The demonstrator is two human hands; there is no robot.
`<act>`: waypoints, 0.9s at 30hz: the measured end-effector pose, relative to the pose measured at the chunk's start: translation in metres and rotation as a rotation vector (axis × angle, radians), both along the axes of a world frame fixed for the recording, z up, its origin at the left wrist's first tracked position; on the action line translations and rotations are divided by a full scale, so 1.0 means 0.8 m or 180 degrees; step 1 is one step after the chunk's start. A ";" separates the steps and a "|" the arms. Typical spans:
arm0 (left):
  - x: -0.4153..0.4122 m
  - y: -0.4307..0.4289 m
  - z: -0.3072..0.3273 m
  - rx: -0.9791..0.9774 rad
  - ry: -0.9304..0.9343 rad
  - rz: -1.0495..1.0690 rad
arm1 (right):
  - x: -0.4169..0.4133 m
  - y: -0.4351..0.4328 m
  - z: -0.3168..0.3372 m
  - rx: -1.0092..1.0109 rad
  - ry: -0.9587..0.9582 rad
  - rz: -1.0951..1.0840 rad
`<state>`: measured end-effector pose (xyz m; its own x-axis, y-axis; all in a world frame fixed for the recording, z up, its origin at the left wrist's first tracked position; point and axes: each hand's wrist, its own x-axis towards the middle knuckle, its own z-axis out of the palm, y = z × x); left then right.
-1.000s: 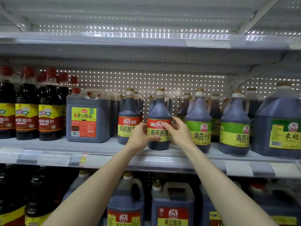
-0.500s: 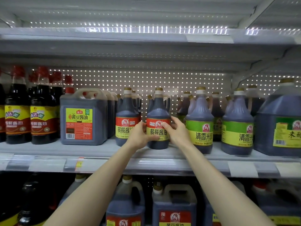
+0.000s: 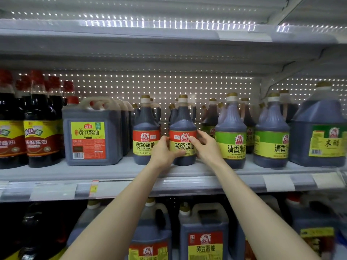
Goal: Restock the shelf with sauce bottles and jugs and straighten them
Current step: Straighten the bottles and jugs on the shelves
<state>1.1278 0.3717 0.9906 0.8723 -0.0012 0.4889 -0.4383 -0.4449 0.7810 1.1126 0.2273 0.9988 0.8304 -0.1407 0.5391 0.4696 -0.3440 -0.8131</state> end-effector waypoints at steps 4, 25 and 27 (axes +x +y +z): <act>-0.001 0.001 -0.001 0.0003 0.0040 -0.0079 | -0.003 0.002 -0.003 0.0049 0.0005 -0.0049; -0.003 -0.003 0.000 0.0028 0.0156 -0.0078 | 0.013 -0.004 -0.008 -0.0129 -0.0178 -0.0010; -0.004 -0.004 0.000 -0.0002 0.0196 -0.0116 | 0.014 -0.005 -0.008 -0.0125 -0.0129 -0.0023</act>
